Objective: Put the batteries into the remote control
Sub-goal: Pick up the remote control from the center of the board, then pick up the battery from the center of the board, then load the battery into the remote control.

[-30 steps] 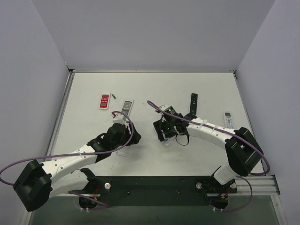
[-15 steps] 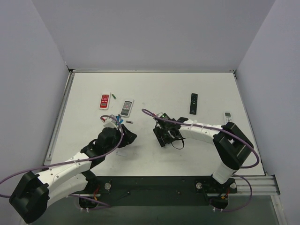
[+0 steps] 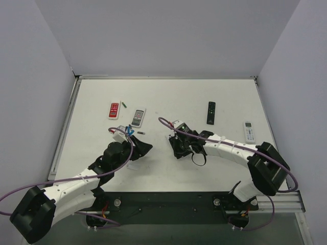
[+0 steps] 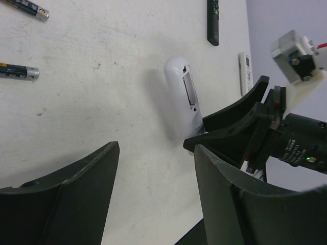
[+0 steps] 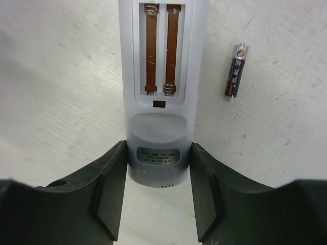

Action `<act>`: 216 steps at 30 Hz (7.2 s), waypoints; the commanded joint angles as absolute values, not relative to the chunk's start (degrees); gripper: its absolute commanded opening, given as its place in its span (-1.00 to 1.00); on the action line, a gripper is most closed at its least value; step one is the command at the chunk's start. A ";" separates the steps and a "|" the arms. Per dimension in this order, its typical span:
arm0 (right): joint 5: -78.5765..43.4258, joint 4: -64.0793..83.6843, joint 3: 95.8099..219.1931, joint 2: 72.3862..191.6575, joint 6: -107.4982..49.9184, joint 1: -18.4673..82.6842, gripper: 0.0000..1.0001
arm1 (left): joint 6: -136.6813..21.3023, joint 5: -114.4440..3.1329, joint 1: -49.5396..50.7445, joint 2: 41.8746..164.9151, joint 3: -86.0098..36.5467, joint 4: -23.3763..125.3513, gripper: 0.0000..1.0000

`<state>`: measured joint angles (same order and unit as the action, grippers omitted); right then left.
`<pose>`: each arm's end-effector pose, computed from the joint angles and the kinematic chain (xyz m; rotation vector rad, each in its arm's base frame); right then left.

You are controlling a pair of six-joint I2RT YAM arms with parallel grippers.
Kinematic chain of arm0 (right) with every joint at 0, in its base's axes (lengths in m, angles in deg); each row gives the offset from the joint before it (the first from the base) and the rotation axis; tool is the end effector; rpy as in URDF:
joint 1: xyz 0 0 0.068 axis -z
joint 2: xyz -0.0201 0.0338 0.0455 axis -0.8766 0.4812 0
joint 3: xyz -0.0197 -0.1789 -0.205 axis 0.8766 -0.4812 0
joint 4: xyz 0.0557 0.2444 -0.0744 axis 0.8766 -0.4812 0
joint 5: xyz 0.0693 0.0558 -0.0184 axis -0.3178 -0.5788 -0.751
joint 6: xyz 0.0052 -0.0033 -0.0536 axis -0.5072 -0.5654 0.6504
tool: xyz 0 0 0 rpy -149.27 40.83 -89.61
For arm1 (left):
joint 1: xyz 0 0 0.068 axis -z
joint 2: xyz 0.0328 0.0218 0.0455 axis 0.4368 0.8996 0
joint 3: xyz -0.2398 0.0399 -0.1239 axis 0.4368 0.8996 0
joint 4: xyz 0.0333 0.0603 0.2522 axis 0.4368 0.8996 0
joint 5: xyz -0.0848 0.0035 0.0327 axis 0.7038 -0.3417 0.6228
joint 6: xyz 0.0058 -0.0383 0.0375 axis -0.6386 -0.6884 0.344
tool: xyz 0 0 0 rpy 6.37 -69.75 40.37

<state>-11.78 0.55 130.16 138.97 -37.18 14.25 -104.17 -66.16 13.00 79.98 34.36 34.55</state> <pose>0.2098 0.2264 0.1835 -0.7004 2.4059 0.5110 0.1475 -0.1172 0.1761 -0.3751 2.0519 -1.0591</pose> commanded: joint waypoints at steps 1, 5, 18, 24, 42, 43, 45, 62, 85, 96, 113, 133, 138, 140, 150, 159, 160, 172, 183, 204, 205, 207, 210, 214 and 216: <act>-14.59 5.55 130.64 131.11 -38.76 13.51 -0.92 | -104.65 -63.92 13.04 81.25 33.29 26.20 0.41; -16.08 6.97 131.96 127.94 -39.55 12.90 -0.92 | -103.86 -61.55 14.44 83.88 32.41 21.28 0.42; -18.55 13.38 132.05 123.28 -43.16 9.30 -0.92 | -102.01 -65.23 18.66 90.29 26.96 14.16 0.47; -17.15 14.79 132.32 123.36 -43.77 7.71 -0.92 | -101.66 -65.41 20.68 93.55 24.50 14.06 0.40; -10.11 18.92 130.47 122.13 -47.38 7.01 -0.92 | -104.64 -69.63 23.67 94.34 26.17 12.23 0.25; -10.11 18.84 130.47 122.05 -47.29 6.92 -0.92 | -104.99 -69.89 23.76 94.52 26.43 11.79 0.25; -8.63 19.10 130.30 122.13 -47.55 6.92 -0.92 | -105.43 -69.98 23.67 94.87 26.61 11.00 0.11; -8.09 11.55 132.75 118.54 -44.74 8.23 0.23 | -96.57 -65.95 20.43 90.40 30.12 10.73 -1.00; -21.89 -18.78 152.61 142.51 -37.01 27.49 0.20 | -77.67 -52.14 13.57 58.31 39.97 33.49 -1.00; -16.62 -22.56 160.09 158.69 -37.18 27.05 -0.25 | -79.24 -53.37 13.65 58.92 40.93 34.81 -1.00; -15.91 -23.44 163.34 166.60 -37.27 26.78 -0.68 | -78.63 -51.88 13.65 62.70 39.27 33.49 -1.00; -17.41 -13.87 160.97 140.71 -43.41 20.02 -1.00 | -85.92 -54.42 13.65 67.98 37.16 23.48 -1.00; -15.30 -1.84 156.32 132.60 -45.79 15.28 -1.00 | -88.91 -55.83 13.65 68.42 35.31 21.36 -1.00; -13.81 5.01 152.28 129.09 -46.40 14.04 -1.00 | -89.61 -56.09 13.65 68.94 34.00 21.19 -1.00; -10.20 22.78 141.99 123.01 -44.65 8.77 -1.00 | -93.22 -57.59 13.83 69.47 31.62 19.60 -1.00; -10.73 29.47 139.18 122.13 -42.98 5.51 -1.00 | -94.45 -59.87 14.62 69.65 30.21 23.03 -1.00; -10.73 30.51 138.91 122.13 -42.72 5.25 -1.00 | -94.62 -60.05 14.71 69.74 30.12 23.21 -1.00; -5.98 34.12 136.89 123.10 -39.64 4.02 -1.00 | -95.59 -60.49 15.59 69.21 29.42 23.82 -1.00; -6.59 35.88 135.04 124.59 -39.29 2.96 -1.00 | -97.17 -60.93 15.76 68.51 29.25 24.35 -1.00; -2.55 38.87 134.86 123.89 -36.30 2.26 -1.00 | -97.97 -59.96 15.76 68.59 28.98 26.28 -1.00; -2.55 38.96 134.95 123.98 -36.21 2.17 -1.00 | -97.97 -59.96 15.76 68.59 28.98 26.28 -1.00; -2.73 39.05 134.95 124.41 -36.21 2.17 -1.00 | -98.14 -59.87 15.76 68.60 28.89 26.20 -1.00; -2.99 38.96 134.52 124.94 -36.48 2.09 -1.00 | -98.32 -60.05 15.76 68.33 28.80 26.02 -1.00; -2.90 38.79 133.11 125.12 -36.65 1.82 -1.00 | -98.84 -60.84 15.76 67.28 29.07 25.85 -1.00; -3.08 38.18 132.41 125.21 -37.09 1.73 -1.00 | -99.02 -61.19 15.76 67.19 29.16 25.32 -1.00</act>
